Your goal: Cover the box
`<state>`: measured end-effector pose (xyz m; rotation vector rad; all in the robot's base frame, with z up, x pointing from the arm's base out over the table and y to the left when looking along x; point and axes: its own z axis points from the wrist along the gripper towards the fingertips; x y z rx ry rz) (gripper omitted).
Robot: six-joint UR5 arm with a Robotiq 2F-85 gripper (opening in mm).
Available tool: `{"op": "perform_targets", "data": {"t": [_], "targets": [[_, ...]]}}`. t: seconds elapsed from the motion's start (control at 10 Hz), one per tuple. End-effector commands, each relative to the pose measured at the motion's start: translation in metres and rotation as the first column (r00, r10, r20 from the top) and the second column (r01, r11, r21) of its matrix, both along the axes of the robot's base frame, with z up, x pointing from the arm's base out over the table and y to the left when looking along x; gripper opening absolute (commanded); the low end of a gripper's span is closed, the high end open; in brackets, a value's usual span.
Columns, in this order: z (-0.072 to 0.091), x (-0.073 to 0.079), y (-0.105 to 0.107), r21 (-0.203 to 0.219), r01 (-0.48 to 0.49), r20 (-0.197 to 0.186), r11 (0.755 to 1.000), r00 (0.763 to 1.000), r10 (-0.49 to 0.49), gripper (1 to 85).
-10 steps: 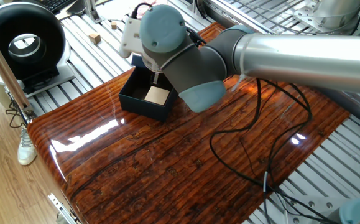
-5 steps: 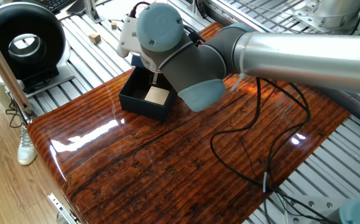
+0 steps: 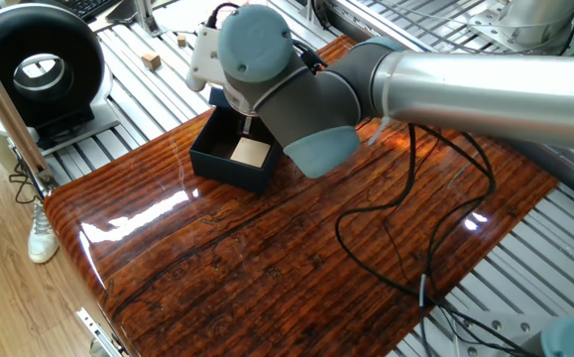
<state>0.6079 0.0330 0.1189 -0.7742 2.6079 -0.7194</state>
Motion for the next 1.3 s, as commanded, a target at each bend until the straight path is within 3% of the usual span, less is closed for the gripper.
{"op": "perform_targets", "data": {"t": [0.0, 0.4, 0.6, 0.8, 1.2], "targets": [[-0.002, -0.013, -0.001, 0.024, 0.054, -0.027, 0.998, 0.998, -0.053, 34.3], [0.003, -0.008, -0.007, -0.017, 0.032, -0.012, 0.999, 0.999, -0.032, 32.3], [0.016, 0.004, -0.019, -0.126, -0.058, -0.006, 0.99, 0.998, 0.058, 31.0], [0.026, 0.007, -0.031, -0.208, -0.093, -0.016, 0.974, 0.996, 0.092, 30.7], [0.04, 0.021, -0.038, -0.293, -0.152, -0.001, 0.944, 0.987, 0.159, 30.3]]}}
